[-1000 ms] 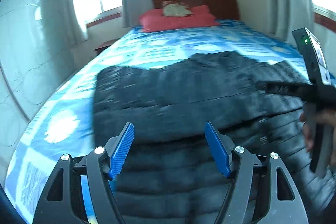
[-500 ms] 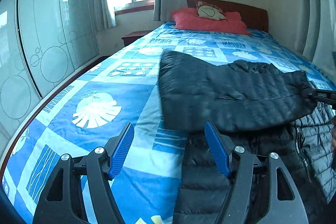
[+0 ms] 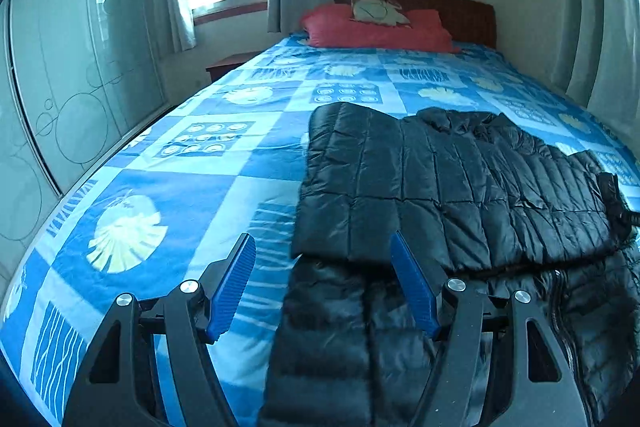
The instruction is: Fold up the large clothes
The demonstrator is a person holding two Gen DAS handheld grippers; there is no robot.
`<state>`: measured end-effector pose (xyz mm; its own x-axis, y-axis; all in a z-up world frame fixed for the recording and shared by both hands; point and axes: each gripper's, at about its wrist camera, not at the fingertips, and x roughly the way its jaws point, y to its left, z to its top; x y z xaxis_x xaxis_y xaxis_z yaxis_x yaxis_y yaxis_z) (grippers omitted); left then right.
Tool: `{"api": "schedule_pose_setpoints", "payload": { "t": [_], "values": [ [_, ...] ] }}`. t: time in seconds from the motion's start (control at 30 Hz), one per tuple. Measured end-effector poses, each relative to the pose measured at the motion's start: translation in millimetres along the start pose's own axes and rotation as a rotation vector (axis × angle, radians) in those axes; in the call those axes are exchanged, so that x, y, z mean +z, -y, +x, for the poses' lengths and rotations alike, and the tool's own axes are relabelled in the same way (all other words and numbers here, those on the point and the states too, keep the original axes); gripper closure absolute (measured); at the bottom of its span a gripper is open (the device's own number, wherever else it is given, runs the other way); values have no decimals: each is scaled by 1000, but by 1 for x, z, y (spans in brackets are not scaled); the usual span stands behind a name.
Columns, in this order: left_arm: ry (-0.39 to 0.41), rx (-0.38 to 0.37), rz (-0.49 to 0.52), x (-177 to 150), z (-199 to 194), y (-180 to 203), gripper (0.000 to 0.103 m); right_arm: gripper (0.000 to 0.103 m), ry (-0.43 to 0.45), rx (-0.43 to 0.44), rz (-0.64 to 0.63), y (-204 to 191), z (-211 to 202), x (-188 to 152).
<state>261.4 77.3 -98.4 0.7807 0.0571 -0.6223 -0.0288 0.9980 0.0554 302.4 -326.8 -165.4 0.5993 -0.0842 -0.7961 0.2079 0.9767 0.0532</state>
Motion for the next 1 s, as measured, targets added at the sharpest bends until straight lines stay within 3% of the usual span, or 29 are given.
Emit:
{"api": "schedule_pose_setpoints", "payload": {
  "t": [0.07,0.13,0.23,0.33,0.43,0.6,0.8,0.93,1.0],
  "values": [
    [-7,12,12,6,11,3,34,74,9,6,-14,-1,-3,-2],
    [-15,22,15,14,19,3,34,60,16,11,-13,0,-11,0],
    [-3,37,14,25,24,-2,34,48,104,-16,7,-4,-39,8],
    [6,58,13,33,31,-8,34,48,149,44,20,-17,-53,14],
    [-26,64,-11,32,44,-15,34,49,113,101,-23,-40,-42,16],
    [-113,93,-19,15,71,-21,34,49,-4,49,-97,-67,5,-1],
    [-203,79,-19,-7,102,-25,32,47,20,37,-112,-70,18,-12],
    [-181,94,-6,0,85,-27,32,47,32,55,-100,-65,5,-9],
    [-134,96,-24,9,62,-32,32,46,81,79,-86,-66,-12,-3]
  ]
}}
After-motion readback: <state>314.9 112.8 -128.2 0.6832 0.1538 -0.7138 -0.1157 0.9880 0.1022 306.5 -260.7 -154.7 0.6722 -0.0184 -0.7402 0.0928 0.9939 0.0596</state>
